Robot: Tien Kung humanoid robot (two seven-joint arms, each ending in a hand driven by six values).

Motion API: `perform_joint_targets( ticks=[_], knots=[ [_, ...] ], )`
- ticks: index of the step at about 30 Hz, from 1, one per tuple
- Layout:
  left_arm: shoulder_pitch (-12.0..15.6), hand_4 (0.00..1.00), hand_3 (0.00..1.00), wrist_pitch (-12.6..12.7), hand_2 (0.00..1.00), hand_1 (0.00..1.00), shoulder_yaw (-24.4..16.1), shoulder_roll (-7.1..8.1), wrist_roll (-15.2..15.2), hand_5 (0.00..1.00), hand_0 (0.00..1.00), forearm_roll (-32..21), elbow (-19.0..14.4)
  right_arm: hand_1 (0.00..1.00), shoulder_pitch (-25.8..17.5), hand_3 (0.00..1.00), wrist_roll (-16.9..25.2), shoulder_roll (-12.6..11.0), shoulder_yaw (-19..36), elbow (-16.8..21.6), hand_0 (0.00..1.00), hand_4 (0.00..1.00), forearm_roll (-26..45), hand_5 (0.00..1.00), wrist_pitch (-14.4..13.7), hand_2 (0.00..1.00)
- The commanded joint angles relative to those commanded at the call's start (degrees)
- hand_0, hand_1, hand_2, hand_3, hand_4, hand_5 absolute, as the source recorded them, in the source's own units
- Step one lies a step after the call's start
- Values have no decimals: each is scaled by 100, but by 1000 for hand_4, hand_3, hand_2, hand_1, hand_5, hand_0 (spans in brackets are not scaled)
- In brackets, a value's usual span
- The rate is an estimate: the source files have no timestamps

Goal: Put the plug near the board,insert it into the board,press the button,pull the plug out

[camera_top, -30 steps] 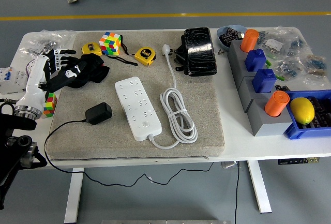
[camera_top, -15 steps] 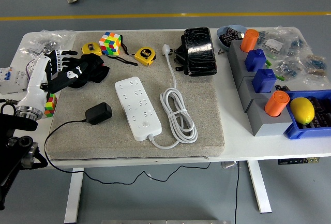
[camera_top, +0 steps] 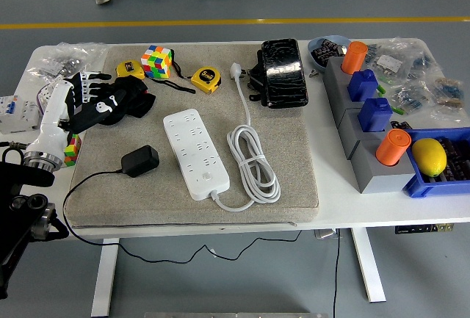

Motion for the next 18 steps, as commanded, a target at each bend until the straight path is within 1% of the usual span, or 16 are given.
perform_joint_targets(
  ticks=[18],
  knots=[
    [-5,895,605,2,579,598,-4,-2,4,362,510,4,-3,599,4,512,3,1,-20,0,497,856,14,395,5,567]
  ],
)
